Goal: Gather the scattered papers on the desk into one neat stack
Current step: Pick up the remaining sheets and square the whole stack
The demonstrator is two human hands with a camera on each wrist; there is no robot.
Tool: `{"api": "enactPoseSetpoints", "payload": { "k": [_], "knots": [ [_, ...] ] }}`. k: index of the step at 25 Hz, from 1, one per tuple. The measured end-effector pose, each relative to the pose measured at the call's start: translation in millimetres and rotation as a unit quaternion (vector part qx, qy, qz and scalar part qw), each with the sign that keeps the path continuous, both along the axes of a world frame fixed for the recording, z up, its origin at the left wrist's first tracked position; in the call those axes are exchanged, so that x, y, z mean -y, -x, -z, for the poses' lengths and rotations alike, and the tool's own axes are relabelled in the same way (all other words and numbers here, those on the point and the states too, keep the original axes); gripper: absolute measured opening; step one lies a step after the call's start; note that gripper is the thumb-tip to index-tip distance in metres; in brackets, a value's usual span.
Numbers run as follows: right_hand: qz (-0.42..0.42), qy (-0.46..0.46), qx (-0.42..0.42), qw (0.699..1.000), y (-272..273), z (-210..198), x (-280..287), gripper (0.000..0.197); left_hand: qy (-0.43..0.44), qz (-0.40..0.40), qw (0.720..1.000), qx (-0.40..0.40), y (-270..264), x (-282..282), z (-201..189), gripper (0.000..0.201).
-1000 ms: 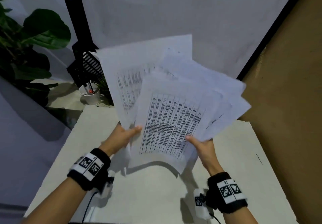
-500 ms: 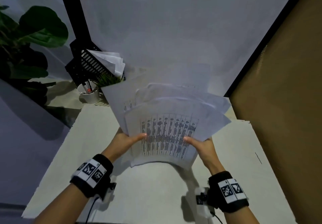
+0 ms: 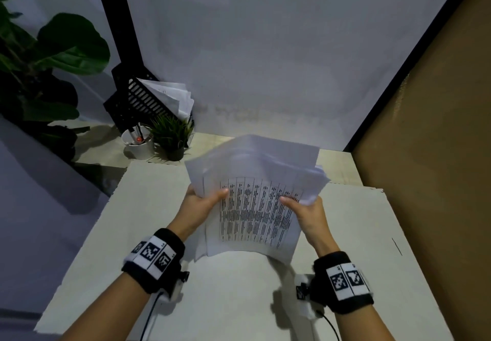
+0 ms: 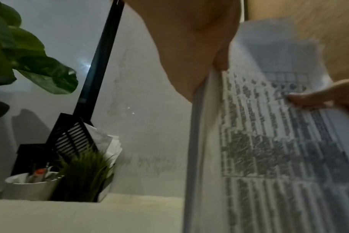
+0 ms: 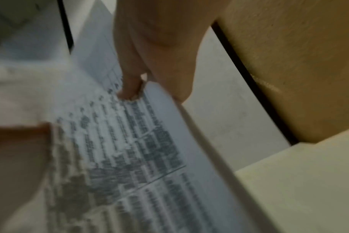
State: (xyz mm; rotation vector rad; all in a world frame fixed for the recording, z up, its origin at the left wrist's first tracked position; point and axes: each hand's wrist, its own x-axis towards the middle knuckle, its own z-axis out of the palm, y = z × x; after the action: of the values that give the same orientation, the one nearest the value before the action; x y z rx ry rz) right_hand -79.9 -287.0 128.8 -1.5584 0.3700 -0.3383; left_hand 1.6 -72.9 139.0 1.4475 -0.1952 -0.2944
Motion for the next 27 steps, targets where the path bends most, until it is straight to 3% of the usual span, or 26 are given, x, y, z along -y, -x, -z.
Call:
{"api": "enactPoseSetpoints", "payload": {
  "k": [1,3,5,7,10,13,15,18,19,21,23,25,27],
  "knots": [
    [0.018,-0.003,0.018,1.0,0.4,-1.4,-3.5,0.03,0.0,-0.046,0.999,0.001,0.8,2.7,-2.4,0.019],
    [0.032,-0.034,0.068,0.997,2.0,-4.8,-5.3,0.028,0.025,-0.073,0.996,0.044,1.6,3.4,-10.7,0.016],
    [0.036,-0.06,0.099,0.993,4.1,-5.7,-3.7,0.037,0.057,-0.01,0.993,0.099,4.1,-0.8,-16.6,0.019],
    [0.026,-0.055,0.088,0.994,3.5,-8.4,-4.4,0.039,0.062,0.049,0.991,0.105,6.4,-5.1,-14.5,0.038],
    [0.007,-0.039,0.082,0.996,-4.0,-15.5,-2.9,0.029,0.061,0.074,0.99,0.103,0.8,-8.6,-10.7,0.056],
    [0.005,-0.014,0.069,0.998,-13.8,-23.0,-3.4,0.029,0.039,0.064,0.992,0.1,-3.2,-5.0,-16.8,0.039],
    [0.023,-0.004,0.07,0.997,-18.2,-24.5,-5.8,0.03,-0.014,0.007,0.995,0.098,-1.1,2.5,-22.9,0.026],
    [0.039,-0.002,0.109,0.993,-19.6,-34.5,-4.6,0.032,0.008,-0.037,0.99,0.133,-3.5,2.8,-32.9,0.018],
    [0.038,-0.002,0.118,0.992,-18.3,-36.3,-4.7,0.032,0.024,-0.027,0.988,0.148,-3.7,0.5,-34.5,0.017],
    [0.023,-0.002,0.105,0.994,-12.8,-32.0,-8.4,0.027,0.039,0.012,0.986,0.159,-2.8,-2.9,-28.5,0.034],
    [0.008,-0.006,0.057,0.998,-5.9,-22.1,-13.6,0.038,0.04,0.044,0.989,0.138,1.4,-2.4,-18.2,0.043],
    [0.024,-0.016,0.038,0.999,-4.4,-17.1,-13.4,0.04,0.03,0.055,0.991,0.119,2.1,-1.8,-9.9,0.042],
    [0.055,-0.03,0.075,0.995,-6.6,-27.4,-15.3,0.035,0.017,0.048,0.992,0.116,1.0,-3.6,-7.2,0.035]
  ]
}}
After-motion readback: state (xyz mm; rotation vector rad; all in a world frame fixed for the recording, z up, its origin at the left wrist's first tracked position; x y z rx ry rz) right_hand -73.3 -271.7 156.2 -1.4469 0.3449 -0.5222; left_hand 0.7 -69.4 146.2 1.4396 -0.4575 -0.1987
